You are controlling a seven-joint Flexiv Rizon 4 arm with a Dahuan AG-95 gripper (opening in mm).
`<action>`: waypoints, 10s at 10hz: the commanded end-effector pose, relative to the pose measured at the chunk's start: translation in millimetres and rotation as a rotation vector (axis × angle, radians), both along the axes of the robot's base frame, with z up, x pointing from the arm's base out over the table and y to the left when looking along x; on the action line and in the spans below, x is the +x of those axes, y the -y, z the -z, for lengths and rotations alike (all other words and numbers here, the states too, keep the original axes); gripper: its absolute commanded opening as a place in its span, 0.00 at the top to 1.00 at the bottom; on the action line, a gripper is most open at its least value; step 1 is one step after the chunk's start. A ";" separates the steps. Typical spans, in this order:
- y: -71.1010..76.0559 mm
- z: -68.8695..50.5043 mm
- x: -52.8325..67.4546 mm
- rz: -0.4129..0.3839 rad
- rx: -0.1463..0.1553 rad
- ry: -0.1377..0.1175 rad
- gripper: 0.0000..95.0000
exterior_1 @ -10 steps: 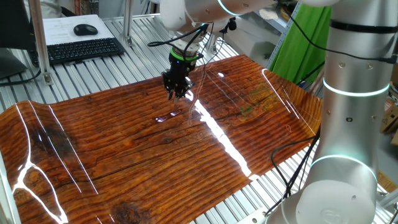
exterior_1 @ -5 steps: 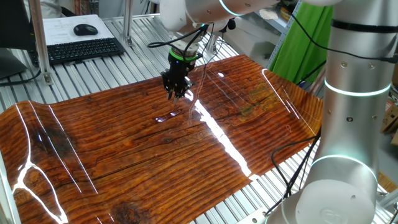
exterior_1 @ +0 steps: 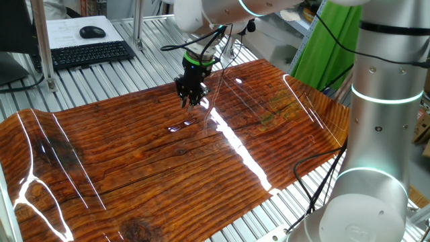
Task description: Unfold the leg of the glasses (with one hand)
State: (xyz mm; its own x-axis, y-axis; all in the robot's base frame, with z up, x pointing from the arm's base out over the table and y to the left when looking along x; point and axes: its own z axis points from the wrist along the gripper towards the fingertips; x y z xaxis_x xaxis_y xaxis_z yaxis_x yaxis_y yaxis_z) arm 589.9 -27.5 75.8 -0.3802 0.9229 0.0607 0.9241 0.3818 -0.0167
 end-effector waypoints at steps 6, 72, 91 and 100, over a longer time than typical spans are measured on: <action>1.5 22.3 -0.3 -0.014 -0.018 0.003 0.80; 19.2 53.1 1.5 -0.005 0.015 0.024 1.00; -12.1 21.2 14.3 -0.028 0.006 0.036 1.00; -26.3 4.6 18.7 -0.057 0.009 0.074 1.00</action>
State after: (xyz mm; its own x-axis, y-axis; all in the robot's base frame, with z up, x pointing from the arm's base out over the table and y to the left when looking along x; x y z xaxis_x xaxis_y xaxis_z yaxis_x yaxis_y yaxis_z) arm 607.6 -0.6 73.4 -0.4363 0.8990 0.0377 0.8992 0.4341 0.0555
